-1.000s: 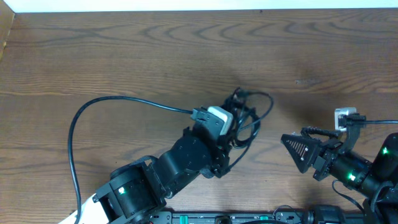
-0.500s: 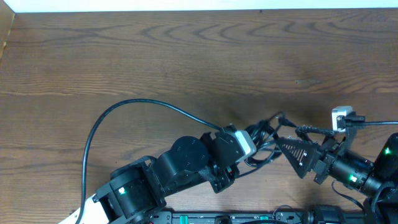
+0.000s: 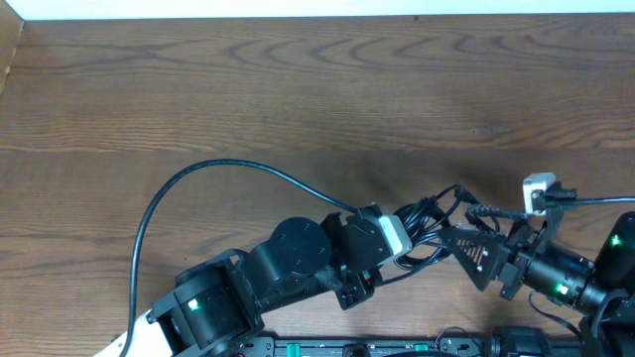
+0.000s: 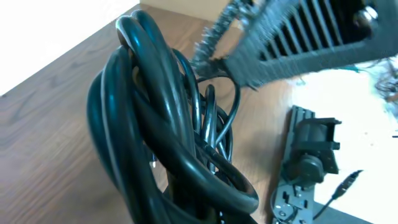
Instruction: Untangle cables
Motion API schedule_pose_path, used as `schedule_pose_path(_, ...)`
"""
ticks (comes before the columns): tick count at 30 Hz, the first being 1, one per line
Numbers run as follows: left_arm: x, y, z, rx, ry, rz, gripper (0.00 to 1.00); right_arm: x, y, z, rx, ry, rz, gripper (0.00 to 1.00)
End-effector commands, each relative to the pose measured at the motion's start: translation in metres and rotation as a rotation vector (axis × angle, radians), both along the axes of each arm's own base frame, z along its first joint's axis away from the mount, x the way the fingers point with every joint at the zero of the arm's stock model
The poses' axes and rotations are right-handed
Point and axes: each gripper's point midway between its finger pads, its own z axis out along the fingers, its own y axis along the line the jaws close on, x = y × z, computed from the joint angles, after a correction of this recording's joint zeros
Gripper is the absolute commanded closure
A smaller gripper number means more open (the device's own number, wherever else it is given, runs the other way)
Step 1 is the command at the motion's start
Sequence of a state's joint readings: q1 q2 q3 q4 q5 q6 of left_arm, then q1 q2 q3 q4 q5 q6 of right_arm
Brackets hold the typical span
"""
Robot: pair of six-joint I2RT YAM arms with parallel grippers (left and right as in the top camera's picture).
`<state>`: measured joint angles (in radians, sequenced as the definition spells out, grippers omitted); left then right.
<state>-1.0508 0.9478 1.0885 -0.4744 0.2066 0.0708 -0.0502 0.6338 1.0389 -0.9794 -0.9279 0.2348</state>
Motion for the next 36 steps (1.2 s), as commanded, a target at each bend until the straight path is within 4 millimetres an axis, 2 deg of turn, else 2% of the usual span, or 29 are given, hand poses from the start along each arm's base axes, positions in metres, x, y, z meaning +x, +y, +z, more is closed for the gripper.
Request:
schedule_pose_path(1,0.016,0.016,0.022,-0.064,-0.018,0.142,0.92,-0.005,0.002,0.006,-0.057,-0.099,0.051,0.24)
schedule_pose_path(4,0.027,0.029,0.028,-0.100,0.000,0.254,0.92,-0.007,0.002,0.002,-0.102,-0.142,0.080,0.20)
schedule_pose_path(11,0.022,0.036,0.043,-0.194,0.070,0.284,0.92,-0.011,0.002,-0.004,-0.162,-0.198,0.122,0.01)
schedule_pose_path(24,0.024,0.032,0.066,-0.327,0.122,0.305,0.93,-0.004,-0.007,-0.012,-0.209,-0.171,0.065,0.01)
schedule_pose_path(31,0.024,0.032,0.069,-0.339,0.119,0.305,0.92,0.000,-0.010,-0.012,-0.209,-0.151,0.026,0.01)
schedule_pose_path(36,0.032,0.034,0.096,-0.499,0.179,0.359,0.93,0.013,-0.027,-0.020,-0.218,-0.053,-0.125,0.01)
